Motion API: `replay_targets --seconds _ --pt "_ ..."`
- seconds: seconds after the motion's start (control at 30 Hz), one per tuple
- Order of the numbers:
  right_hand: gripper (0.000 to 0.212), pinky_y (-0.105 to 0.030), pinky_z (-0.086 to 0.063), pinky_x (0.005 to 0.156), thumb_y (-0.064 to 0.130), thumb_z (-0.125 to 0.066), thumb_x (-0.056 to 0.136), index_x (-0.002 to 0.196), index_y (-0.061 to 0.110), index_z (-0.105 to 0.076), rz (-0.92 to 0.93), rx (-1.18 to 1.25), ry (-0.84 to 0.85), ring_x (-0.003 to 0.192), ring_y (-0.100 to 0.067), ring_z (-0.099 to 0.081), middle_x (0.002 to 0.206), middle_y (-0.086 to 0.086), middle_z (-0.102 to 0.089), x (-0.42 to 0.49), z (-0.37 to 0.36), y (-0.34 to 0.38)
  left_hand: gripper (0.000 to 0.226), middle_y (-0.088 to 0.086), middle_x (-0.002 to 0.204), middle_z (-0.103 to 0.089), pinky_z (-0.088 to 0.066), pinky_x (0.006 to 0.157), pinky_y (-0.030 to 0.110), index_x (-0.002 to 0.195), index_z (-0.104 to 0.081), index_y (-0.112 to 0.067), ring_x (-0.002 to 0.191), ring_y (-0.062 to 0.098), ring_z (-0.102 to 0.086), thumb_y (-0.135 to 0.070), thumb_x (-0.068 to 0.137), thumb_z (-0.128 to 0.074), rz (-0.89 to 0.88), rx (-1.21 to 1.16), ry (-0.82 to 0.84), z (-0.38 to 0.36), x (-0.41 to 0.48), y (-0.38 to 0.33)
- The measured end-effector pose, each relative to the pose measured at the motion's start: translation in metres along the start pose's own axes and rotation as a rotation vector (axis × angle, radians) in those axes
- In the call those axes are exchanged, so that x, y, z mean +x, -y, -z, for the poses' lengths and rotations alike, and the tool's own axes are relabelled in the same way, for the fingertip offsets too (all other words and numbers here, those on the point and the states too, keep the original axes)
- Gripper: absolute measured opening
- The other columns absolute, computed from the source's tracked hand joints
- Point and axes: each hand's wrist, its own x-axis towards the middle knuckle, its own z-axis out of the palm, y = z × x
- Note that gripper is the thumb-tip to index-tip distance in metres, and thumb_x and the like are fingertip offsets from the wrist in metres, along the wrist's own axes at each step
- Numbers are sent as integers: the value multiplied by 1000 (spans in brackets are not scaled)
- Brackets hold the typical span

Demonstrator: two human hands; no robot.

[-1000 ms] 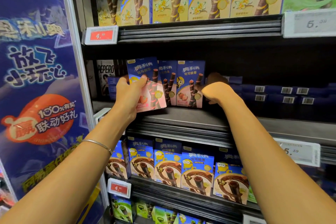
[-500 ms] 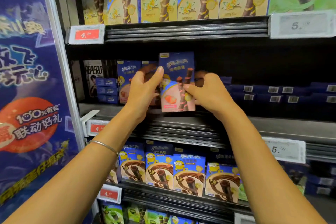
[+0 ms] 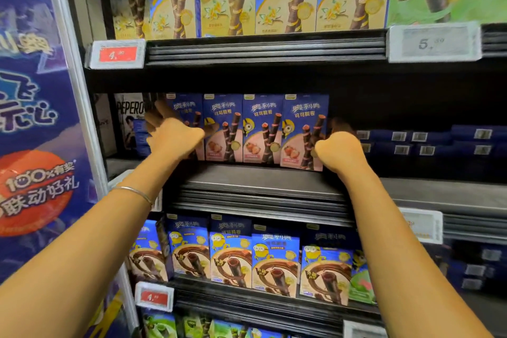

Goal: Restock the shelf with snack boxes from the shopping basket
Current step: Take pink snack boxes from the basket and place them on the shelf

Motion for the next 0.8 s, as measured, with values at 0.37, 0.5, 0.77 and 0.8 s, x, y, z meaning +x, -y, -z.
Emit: replay_targets --seconds 0.37,0.5,0.77,0.8 --pt "37 -34 -40 77 9 -56 98 134 1 -49 -37 -122 73 92 -30 -47 121 -21 -55 10 12 5 153 19 172 -9 -6 128 61 165 5 -11 158 43 -6 -72 60 -88 -111 55 -67 -1 16 4" --pt "38 -40 -47 90 15 -57 100 135 2 -48 -48 -58 117 114 -36 -56 132 -21 -55 7 8 11 149 18 173 -3 -3 128 61 165 8 -14 159 44 0 -73 65 -85 -106 79 -24 -5 23 6" --pt "61 -44 -44 106 20 -61 101 150 2 -30 -37 -133 86 134 -38 -48 149 -21 -42 20 -1 20 147 19 173 -2 -3 128 60 166 6 -10 158 45 -1 -74 67 -82 -60 136 -28 -8 30 8" --pt "61 -44 -44 106 22 -61 101 150 2 -31 -28 -160 89 134 -37 -48 149 -21 -42 21 -2 20 144 19 173 -5 -4 128 60 166 3 -11 159 45 -2 -76 68 -81 -61 149 -10 -8 33 9"
